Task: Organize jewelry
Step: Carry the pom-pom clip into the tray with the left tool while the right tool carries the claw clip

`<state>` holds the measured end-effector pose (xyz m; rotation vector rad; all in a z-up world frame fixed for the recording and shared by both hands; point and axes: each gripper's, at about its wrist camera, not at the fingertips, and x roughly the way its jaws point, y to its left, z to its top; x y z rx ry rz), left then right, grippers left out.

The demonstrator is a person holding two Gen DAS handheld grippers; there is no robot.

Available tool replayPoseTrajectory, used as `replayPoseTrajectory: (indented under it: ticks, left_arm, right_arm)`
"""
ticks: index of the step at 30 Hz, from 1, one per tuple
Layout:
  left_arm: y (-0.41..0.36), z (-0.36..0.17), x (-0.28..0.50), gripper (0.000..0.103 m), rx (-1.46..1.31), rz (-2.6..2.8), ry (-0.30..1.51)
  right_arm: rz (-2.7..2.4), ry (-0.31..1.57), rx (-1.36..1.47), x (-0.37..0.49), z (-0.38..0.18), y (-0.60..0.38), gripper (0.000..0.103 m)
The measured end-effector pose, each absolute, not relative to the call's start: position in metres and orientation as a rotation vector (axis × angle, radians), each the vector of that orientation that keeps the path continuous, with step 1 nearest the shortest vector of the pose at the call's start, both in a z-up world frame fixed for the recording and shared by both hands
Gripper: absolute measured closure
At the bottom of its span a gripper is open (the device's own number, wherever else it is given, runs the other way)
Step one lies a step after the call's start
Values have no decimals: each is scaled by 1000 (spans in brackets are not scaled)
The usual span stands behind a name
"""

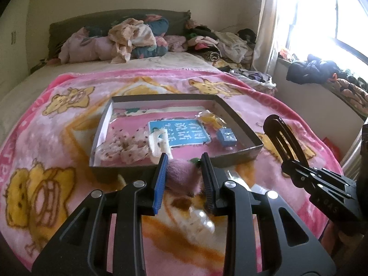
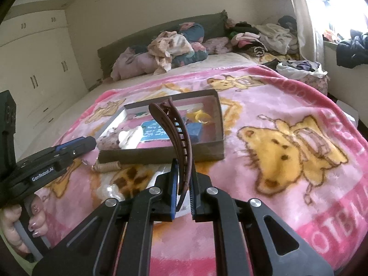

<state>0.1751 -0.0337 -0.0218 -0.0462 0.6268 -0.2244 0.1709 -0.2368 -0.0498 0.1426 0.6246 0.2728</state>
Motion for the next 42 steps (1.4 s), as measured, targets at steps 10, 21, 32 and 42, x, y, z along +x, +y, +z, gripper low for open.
replayPoseTrajectory:
  ticks: [10, 21, 32, 42]
  left_arm:
    - [-49, -20, 201, 81, -39, -232, 625]
    - [-64, -21, 241, 81, -16, -235, 647]
    - [-76, -31, 268, 81, 15, -247, 677]
    - [-81, -46, 284, 81, 25, -267, 720]
  right_arm:
    - [259, 632, 150, 199, -49, -244, 94]
    - [266, 628, 141, 245, -44, -244, 94]
    - [278, 667, 102, 293, -51, -239, 94]
    - [267, 745, 68, 335, -73, -237, 94]
